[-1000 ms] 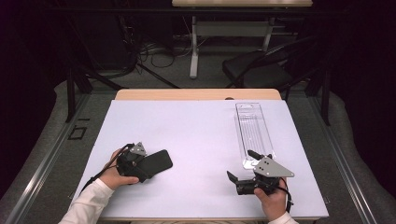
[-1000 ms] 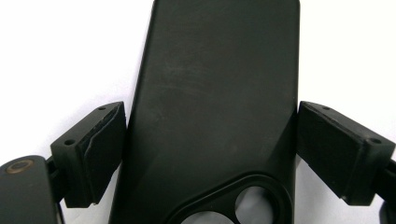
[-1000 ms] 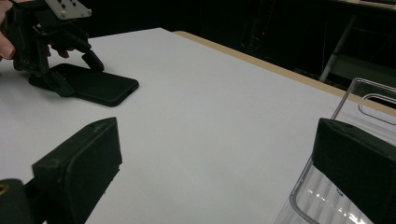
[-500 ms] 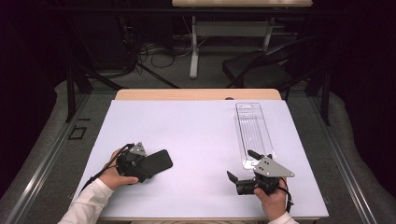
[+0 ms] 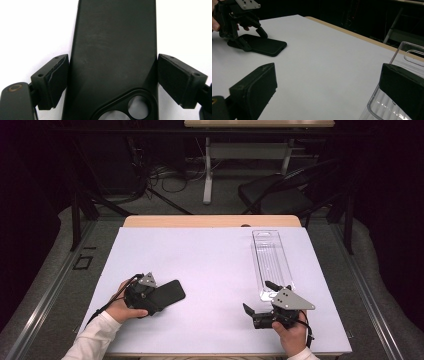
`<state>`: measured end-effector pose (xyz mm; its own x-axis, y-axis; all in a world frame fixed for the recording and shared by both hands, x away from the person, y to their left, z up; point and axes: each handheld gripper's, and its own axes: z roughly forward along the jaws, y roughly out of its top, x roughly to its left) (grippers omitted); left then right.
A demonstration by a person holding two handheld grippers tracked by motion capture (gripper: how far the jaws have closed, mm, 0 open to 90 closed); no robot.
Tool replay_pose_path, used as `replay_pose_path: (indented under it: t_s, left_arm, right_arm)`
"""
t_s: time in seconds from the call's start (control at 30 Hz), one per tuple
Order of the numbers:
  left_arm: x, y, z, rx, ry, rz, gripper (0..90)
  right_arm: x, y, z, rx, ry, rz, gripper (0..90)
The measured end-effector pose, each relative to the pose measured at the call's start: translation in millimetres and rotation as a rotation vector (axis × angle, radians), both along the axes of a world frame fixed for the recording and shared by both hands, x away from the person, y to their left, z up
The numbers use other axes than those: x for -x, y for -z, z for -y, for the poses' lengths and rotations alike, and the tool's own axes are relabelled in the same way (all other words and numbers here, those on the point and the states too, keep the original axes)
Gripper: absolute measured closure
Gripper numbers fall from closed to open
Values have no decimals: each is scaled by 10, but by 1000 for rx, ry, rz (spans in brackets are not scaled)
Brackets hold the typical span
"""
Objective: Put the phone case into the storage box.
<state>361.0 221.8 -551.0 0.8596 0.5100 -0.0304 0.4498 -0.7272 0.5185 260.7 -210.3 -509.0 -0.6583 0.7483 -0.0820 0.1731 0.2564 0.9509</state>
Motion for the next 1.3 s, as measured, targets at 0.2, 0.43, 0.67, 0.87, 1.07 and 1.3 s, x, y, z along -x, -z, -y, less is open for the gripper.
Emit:
replay_pose_path:
  t_s: [0.2, 0.43, 0.67, 0.87, 1.07, 1.3]
  left_arm:
    - [0, -5, 0, -4, 12, 7, 140]
    - [-5, -16, -18, -8, 7, 13, 143]
    - [-9, -63, -67, 7, -12, 17, 145]
    - [-8, -112, -94, 18, -26, -2, 146]
    - [-3, -180, -122, 38, -42, -10, 146]
    - [9, -233, -157, 62, -80, -28, 146]
  right_arm:
    - [2, -1, 1, -2, 1, -1, 11]
    - [2, -1, 2, -2, 0, 0, 12]
    - [1, 0, 0, -2, 0, 0, 12]
    - [0, 0, -3, -1, 0, 0, 12]
    - [-1, 2, -6, -1, -2, -2, 12]
    - [-3, 4, -11, -2, -4, -3, 12]
